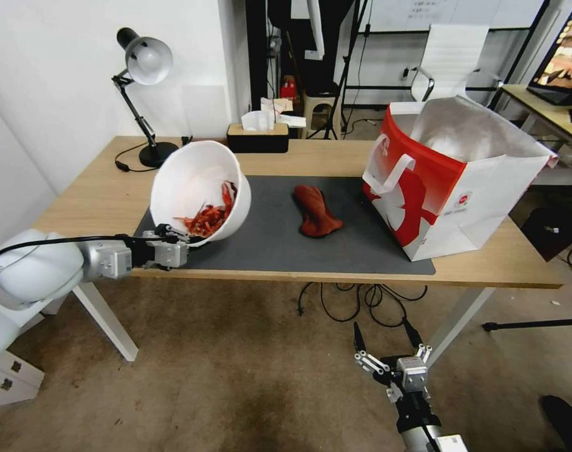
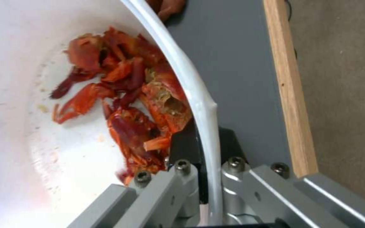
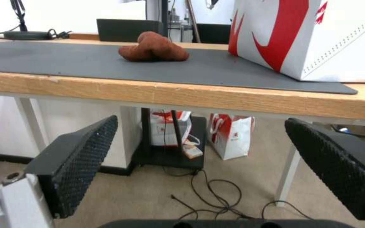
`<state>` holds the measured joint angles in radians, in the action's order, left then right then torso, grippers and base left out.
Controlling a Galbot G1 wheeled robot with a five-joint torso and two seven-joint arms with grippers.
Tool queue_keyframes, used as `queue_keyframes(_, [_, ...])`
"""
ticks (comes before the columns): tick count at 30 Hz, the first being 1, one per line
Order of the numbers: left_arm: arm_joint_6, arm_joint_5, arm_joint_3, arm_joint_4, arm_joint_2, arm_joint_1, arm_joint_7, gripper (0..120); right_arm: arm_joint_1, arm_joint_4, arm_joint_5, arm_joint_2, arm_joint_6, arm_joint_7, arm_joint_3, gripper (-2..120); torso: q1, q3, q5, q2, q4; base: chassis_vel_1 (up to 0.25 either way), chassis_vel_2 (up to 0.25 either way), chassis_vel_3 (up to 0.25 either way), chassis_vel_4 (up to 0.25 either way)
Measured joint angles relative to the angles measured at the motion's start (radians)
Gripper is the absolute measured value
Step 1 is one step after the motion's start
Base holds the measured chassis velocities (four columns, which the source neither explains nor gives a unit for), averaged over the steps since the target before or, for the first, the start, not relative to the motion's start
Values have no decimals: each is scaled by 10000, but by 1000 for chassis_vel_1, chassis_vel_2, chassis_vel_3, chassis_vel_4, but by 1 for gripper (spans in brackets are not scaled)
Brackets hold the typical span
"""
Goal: Sweep shrimp from table into container with towel, then put container into takeout bag.
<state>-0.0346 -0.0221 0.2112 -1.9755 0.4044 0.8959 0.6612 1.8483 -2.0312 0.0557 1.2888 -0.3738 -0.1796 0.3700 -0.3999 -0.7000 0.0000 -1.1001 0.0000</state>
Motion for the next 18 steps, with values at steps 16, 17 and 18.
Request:
queue_keyframes(16, [-802, -599, -1396, 737, 511, -1523, 245, 0, -26, 110, -5, 108, -22, -7, 51, 100, 0, 0, 1, 0, 1, 0, 0, 0, 0])
queue_keyframes(17, [-802, -610, -1556, 816, 590, -1761, 262, 0, -29, 114, -5, 110, -23, -7, 58, 100, 0, 0, 3, 0, 1, 0, 0, 0, 0])
queue_keyframes(18, [-808, -618, -1731, 916, 675, -2063, 278, 0, -31, 123, -6, 111, -24, -7, 70, 100, 0, 0, -1, 0, 0, 0, 0, 0, 0])
